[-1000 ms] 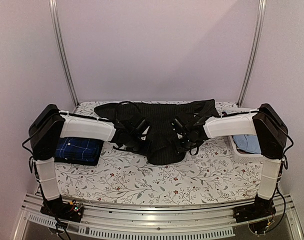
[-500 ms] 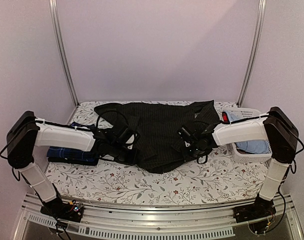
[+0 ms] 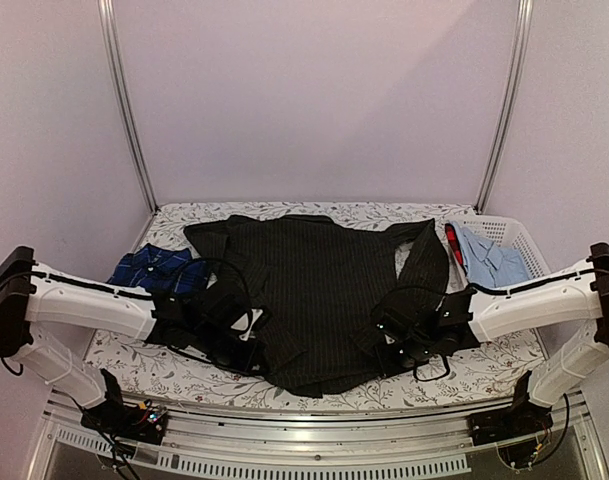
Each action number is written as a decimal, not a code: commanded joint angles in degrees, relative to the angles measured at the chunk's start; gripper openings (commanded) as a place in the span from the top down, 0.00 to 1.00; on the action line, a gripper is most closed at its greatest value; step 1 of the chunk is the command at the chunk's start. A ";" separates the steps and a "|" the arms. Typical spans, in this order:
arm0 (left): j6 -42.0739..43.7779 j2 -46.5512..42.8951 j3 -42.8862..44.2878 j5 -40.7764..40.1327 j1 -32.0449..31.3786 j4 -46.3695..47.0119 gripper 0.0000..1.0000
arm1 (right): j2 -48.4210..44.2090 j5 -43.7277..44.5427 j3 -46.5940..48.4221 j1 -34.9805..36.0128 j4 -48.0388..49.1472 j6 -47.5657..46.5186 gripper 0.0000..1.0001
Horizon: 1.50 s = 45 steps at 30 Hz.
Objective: Fold and stack the long sleeve shirts
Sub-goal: Move the flattened shirt to the center of the board, then smooth out the flattened shirt at the center of the board.
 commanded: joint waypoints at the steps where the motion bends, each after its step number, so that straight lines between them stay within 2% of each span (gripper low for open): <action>1: -2.17 -4.49 -3.62 0.91 -1.28 -7.29 0.97 | -4.28 2.14 -1.40 0.34 -6.61 5.09 0.89; 3: -2.03 -6.52 -4.01 0.47 -1.30 -9.48 0.89 | -6.12 2.78 -0.80 0.34 -7.93 4.70 0.74; 5: -1.64 -8.40 -3.58 -0.19 -1.32 -11.51 0.80 | -7.20 4.15 1.26 0.34 -9.91 4.30 0.53; 7: -1.35 -10.14 -2.28 -1.31 -1.31 -13.44 0.69 | -7.53 5.39 3.69 0.34 -11.17 3.60 0.43; 8: -0.99 -11.19 -1.50 -1.86 -1.26 -14.16 0.65 | -7.31 6.14 5.04 0.29 -11.61 2.82 0.40; 11: -0.71 -13.61 1.58 -4.89 -0.98 -16.36 0.60 | -5.08 8.20 8.77 0.26 -12.12 1.56 0.36; 15: 1.36 -14.26 7.35 -9.87 2.66 -18.12 0.49 | 1.06 11.38 14.71 0.12 -11.34 -0.77 0.30; 17: 4.05 -12.07 10.60 -9.70 5.85 -16.35 0.46 | 5.32 12.39 18.52 -0.27 -10.68 -2.42 0.28; 20: 8.57 -3.67 17.25 -11.13 8.66 -15.75 0.46 | 11.90 12.55 23.62 -0.70 -9.90 -5.29 0.26; 22: 11.05 1.42 21.05 -11.94 9.15 -15.55 0.47 | 14.81 12.36 25.97 -0.69 -9.75 -6.26 0.28; 26: 11.97 7.47 23.63 -8.02 9.22 -12.63 0.49 | 18.24 10.24 26.73 -0.63 -9.13 -6.96 0.31; 34: 12.47 11.98 23.15 -5.56 8.50 -10.35 0.49 | 21.94 7.24 25.28 0.08 -7.72 -6.80 0.43; 37: 12.87 12.41 22.81 -5.01 8.26 -10.37 0.49 | 21.73 8.98 24.64 0.08 -8.91 -5.30 0.54; 40: 13.47 13.01 22.98 -4.02 7.52 -10.62 0.48 | 19.84 11.09 23.69 0.08 -11.14 -3.41 0.76; 42: 14.31 13.74 23.68 -4.01 6.73 -11.52 0.46 | 17.96 12.61 22.57 0.08 -13.01 -1.33 0.87; 45: 15.52 15.29 25.33 -4.58 4.94 -13.30 0.46 | 13.77 13.72 19.48 0.16 -15.86 1.61 0.95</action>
